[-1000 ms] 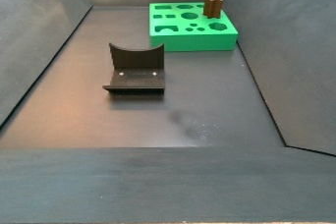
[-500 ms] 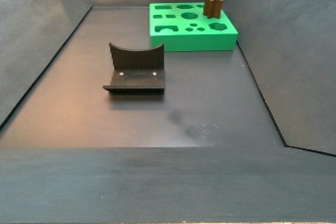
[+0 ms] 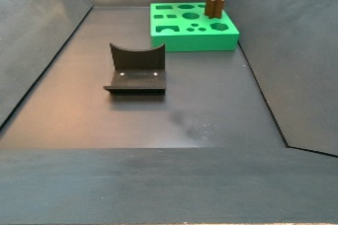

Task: Pick up the rectangle object. Move up. Move to above the board. Insert the rectangle object.
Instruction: Insert the rectangle object.

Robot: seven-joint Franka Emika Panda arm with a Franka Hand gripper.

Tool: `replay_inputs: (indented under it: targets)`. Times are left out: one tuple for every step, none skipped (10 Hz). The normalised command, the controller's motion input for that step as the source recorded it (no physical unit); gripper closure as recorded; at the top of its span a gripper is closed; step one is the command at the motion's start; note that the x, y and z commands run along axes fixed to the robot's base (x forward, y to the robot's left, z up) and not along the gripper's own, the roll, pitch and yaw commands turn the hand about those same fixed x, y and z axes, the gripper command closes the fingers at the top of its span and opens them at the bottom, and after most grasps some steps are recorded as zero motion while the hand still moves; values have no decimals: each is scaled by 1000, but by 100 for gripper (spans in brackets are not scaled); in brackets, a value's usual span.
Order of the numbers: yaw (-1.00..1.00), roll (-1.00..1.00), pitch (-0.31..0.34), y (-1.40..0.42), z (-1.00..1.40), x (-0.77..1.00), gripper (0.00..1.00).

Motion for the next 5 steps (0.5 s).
replay_inputs:
  targets:
    - [-440, -139, -99, -289, -420, 343, 100]
    - [-794, -73, -140, -249, -417, 0, 100]
    - [-863, -43, -140, -229, -469, -29, 100]
    - [-720, -113, -14, -71, -354, 294, 100]
    - [0, -16, 0, 46, 0, 0, 100]
